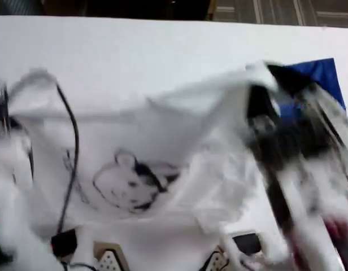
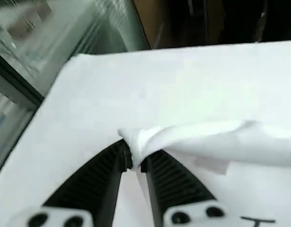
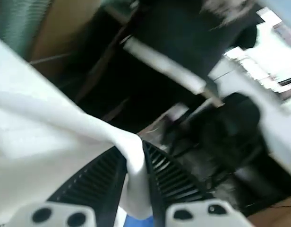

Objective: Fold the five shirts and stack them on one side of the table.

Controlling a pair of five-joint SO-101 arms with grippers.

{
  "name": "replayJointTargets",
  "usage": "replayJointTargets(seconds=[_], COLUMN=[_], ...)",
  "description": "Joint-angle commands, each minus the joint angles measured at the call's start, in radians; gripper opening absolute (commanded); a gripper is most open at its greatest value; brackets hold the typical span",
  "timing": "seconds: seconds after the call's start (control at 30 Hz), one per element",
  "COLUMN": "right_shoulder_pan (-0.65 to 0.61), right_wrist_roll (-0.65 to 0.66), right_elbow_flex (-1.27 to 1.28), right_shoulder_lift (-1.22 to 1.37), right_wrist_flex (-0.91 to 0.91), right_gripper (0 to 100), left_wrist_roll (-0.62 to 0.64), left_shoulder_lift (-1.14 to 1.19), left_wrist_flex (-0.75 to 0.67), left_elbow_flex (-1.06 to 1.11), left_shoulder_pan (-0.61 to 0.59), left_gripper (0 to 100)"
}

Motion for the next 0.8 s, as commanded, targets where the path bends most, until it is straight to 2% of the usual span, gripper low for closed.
replayJointTargets(seconds=[0.0,0.33,0.57,0.77], right_shoulder_pan=[-0.028,-0.019,-0.007,-0.012], right_wrist_roll=[-0.011,-0.011,-0.011,-0.012], right_elbow_flex=[0.103,0.172,0.078,0.084], right_shoulder_lift=[0.133,0.472,0.572,0.654], right_wrist_flex=[-0.147,-0.42,-0.438,-0.375], right_gripper=[1.7,1.7,1.7,1.7], left_wrist_roll=[0.005,0.003,0.003,-0.011], left_shoulder_lift=[0.166,0.489,0.634,0.758], left_wrist_flex=[-0.103,-0.368,-0.358,-0.358], left_elbow_flex=[0.002,-0.012,-0.193,-0.203], left_shoulder_pan=[0.041,0.12,0.12,0.115], left_gripper=[2,2,2,2])
